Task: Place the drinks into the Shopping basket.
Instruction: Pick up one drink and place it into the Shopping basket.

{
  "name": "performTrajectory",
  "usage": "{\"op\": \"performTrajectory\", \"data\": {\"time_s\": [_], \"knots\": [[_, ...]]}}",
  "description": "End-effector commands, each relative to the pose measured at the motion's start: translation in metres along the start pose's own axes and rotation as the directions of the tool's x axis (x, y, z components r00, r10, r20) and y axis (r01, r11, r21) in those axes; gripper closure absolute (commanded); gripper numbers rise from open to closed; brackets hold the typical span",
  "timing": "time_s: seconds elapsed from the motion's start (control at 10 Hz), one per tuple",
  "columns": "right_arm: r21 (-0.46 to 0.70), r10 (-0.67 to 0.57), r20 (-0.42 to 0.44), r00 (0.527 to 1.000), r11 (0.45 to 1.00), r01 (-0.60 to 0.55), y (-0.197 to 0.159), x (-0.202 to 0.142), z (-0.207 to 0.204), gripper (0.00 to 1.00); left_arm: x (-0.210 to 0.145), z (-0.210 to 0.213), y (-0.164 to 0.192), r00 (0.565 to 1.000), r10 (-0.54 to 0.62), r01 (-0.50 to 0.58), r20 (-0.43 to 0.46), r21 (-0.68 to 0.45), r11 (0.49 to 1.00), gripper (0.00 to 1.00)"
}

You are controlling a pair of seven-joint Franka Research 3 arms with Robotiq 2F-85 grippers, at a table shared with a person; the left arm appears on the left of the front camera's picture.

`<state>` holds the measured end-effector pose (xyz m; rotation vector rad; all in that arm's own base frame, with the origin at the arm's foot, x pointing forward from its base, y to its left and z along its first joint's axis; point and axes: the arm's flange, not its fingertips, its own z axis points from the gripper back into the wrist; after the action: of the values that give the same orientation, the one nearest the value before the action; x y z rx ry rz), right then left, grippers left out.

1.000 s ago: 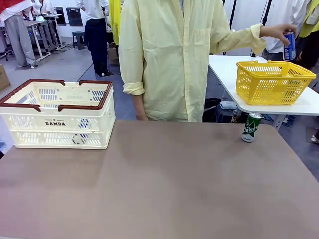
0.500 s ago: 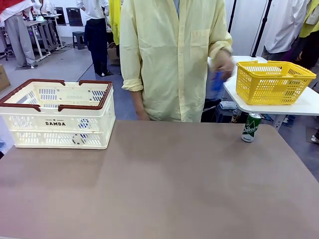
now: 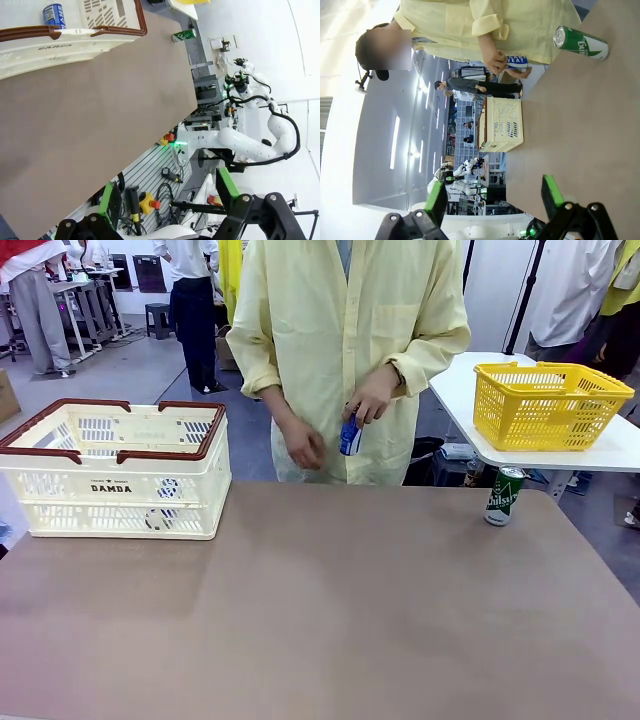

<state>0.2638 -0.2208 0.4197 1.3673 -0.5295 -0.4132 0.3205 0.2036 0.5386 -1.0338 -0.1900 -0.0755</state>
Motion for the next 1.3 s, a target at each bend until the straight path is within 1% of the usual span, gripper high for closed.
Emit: {"op": "performTrajectory", "data": {"time_s": [0.0,0.2,0.3,0.4,0.5,0.6,0.7,0.8,0.9,1.0,1.1,1.2], "knots": [[0.013,-0.017,0.002,1.0,1.0,0.017,0.005,0.001,0.001,0.0,-0.002,0.0,-0.001,1.0,0.013,-0.012,-0.002,0.015,1.0,0.0],[0.0,0.0,0.0,1.0,1.0,0.0,0.0,0.0,0.0,0.0,-0.002,0.0,-0.001,1.0,0.013,-0.012,-0.002,0.015,1.0,0.0],[-0.182,0.053,-0.048,0.997,0.981,-0.061,0.019,0.009,-0.03,0.0,-0.002,0.0,-0.001,1.0,0.013,-0.012,-0.002,0.015,1.0,0.0],[-0.328,0.101,-0.155,0.983,0.933,-0.147,0.035,0.021,-0.066,0.0,-0.002,0.0,-0.001,1.0,0.013,-0.012,-0.002,0.015,1.0,0.0],[-0.504,0.191,-0.233,0.954,0.815,-0.286,0.043,0.031,-0.103,0.0,-0.002,0.0,-0.001,1.0,0.013,-0.012,-0.002,0.015,1.0,0.0],[-0.649,0.269,-0.311,0.911,0.64,-0.411,0.044,0.035,-0.136,0.0,-0.002,0.0,-0.001,1.0,0.013,-0.012,-0.002,0.015,1.0,0.0],[-0.724,0.323,-0.354,0.878,0.5,-0.476,0.043,0.034,-0.156,0.0,-0.002,0.0,-0.001,1.0,0.013,-0.012,-0.002,0.015,1.0,0.0],[-0.74,0.39,-0.429,0.815,0.366,-0.564,0.038,0.029,-0.185,0.0,-0.002,0.0,-0.001,1.0,0.013,-0.012,-0.002,0.015,1.0,0.0],[-0.72,0.453,-0.427,0.783,0.354,-0.597,0.038,0.024,-0.193,0.0,-0.002,0.0,-0.001,1.0,0.013,-0.012,-0.002,0.015,1.0,0.0],[-0.688,0.569,-0.36,0.739,0.372,-0.622,0.048,0.014,-0.184,0.0,-0.002,0.0,-0.001,1.0,0.013,-0.012,-0.002,0.015,1.0,0.0],[-0.659,0.42,-0.355,0.835,0.521,-0.542,0.055,0.027,-0.195,0.0,-0.002,0.0,-0.001,1.0,0.013,-0.012,-0.002,0.015,1.0,0.0],[-0.659,0.42,-0.355,0.835,0.521,-0.542,0.055,0.027,-0.195,0.0,-0.002,0.0,-0.001,1.0,0.013,-0.012,-0.002,0.015,1.0,0.0]]}}
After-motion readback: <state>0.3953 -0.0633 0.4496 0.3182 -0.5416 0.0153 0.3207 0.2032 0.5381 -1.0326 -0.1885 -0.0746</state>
